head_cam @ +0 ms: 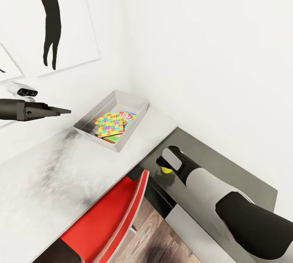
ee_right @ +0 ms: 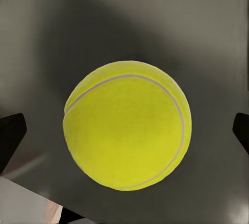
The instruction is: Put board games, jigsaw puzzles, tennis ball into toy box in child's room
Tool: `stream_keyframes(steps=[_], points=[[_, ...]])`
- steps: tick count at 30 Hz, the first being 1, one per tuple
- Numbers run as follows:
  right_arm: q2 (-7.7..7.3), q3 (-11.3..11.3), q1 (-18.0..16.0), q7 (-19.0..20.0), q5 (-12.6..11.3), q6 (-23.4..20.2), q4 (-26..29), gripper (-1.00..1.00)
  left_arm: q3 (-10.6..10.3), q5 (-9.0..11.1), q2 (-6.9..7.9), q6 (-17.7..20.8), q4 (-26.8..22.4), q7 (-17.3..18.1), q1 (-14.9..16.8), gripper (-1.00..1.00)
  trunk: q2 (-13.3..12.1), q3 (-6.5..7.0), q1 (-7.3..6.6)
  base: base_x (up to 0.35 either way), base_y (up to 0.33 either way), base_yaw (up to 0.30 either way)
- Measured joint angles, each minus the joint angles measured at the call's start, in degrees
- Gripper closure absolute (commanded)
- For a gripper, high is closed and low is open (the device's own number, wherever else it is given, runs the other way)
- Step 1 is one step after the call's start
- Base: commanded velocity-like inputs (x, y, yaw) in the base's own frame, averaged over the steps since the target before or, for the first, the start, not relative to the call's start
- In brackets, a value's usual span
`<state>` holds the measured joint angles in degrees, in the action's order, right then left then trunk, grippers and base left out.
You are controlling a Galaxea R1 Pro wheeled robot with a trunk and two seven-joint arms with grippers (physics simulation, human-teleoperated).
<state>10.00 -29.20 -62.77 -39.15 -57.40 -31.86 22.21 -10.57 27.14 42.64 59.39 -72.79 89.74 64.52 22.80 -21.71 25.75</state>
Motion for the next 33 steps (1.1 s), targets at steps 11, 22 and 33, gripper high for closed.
stream_keyframes(steps=[11,22,33], points=[[0.0,-0.06,0.02,0.09,0.02,1.0,0.0,-1.0,0.0,-0.03,0.0,0.0,0.0,0.0,0.0,-1.0,0.0,-0.05,0.0,0.0,0.0,0.0],[0.0,-0.06,0.02,0.01,0.02,1.02,0.01,-1.0,-0.05,-0.03,0.0,0.0,0.0,0.0,0.0,-1.0,0.0,-0.93,0.0,0.0,0.0,0.0],[0.0,-0.06,0.01,0.06,0.02,1.02,0.0,-1.0,-0.09,-0.11,0.0,0.0,0.0,0.0,0.0,-1.0,0.0,-1.27,0.0,0.0,0.0,0.0]])
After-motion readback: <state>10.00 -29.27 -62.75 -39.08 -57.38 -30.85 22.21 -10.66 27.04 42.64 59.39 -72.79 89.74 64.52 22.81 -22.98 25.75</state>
